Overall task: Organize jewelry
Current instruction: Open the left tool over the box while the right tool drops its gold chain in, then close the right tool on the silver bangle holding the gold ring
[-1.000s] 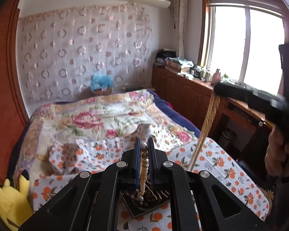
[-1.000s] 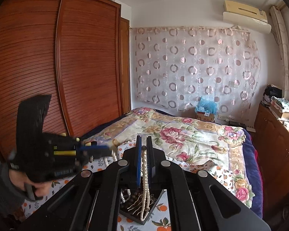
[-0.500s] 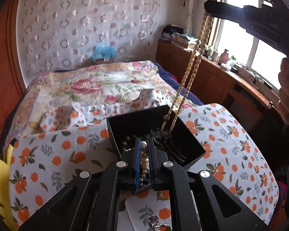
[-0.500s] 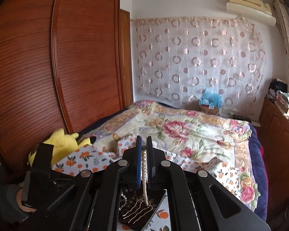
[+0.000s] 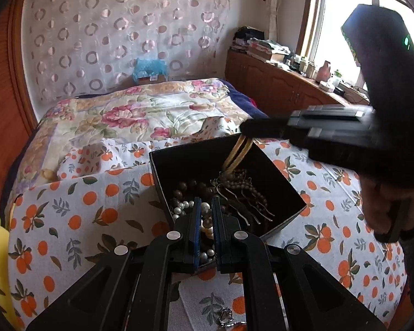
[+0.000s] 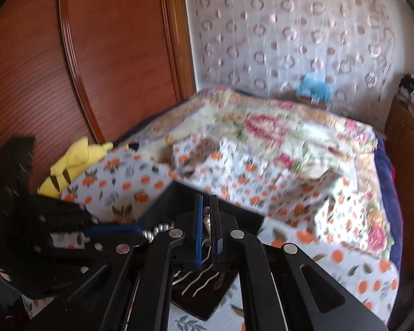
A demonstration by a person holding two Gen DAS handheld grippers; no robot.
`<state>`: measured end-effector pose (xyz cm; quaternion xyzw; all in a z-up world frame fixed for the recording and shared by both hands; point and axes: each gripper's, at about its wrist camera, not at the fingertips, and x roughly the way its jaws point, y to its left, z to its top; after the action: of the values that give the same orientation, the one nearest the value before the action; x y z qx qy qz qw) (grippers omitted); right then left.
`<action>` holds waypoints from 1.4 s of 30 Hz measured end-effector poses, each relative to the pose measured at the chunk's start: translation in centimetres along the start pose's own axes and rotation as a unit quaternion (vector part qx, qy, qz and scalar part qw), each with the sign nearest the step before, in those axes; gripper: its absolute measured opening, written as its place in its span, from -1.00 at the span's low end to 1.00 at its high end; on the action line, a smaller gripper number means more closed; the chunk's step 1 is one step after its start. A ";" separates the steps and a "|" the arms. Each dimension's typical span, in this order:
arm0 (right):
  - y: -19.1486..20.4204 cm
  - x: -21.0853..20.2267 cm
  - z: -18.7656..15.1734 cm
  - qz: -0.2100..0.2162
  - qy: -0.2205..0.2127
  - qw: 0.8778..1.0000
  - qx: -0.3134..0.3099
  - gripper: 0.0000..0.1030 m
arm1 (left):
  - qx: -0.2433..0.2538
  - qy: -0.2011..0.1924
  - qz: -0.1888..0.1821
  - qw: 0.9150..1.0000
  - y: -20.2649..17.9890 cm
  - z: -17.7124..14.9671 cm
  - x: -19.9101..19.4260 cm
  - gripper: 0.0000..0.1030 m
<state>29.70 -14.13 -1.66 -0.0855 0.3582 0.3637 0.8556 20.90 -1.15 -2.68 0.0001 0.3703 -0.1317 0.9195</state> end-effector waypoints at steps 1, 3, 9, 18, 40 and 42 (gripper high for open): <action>0.2 0.3 -0.2 0.004 0.003 1.000 -0.001 -0.89 | 0.000 0.000 0.000 1.000 0.0 0.0 0.0 -0.87; 0.5 0.3 -0.4 0.019 0.001 1.000 0.001 -0.89 | 0.001 0.002 0.001 1.000 0.0 -0.1 0.1 -0.87; 0.1 -1.0 0.0 0.011 -0.017 1.000 0.001 -0.88 | 0.001 0.003 0.003 1.000 0.1 -0.3 0.2 -0.87; -0.2 -2.9 -2.0 -0.013 -0.020 1.000 0.008 -0.42 | 0.007 -0.006 0.010 1.000 -0.6 -1.2 -1.4 -0.45; 8.1 -7.7 -16.2 -0.018 0.014 1.000 -0.018 0.47 | -0.012 -0.012 0.015 1.000 -0.5 -11.0 -8.8 -0.35; 8.9 -7.2 -16.5 -0.011 0.026 0.999 -0.026 0.49 | -0.013 -0.008 0.018 1.000 -0.4 -11.8 -9.1 -0.35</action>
<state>11.10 -18.49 -7.85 -0.1206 0.3697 0.3614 0.8474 6.47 1.81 -4.99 -0.0064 0.3643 -0.1100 0.9247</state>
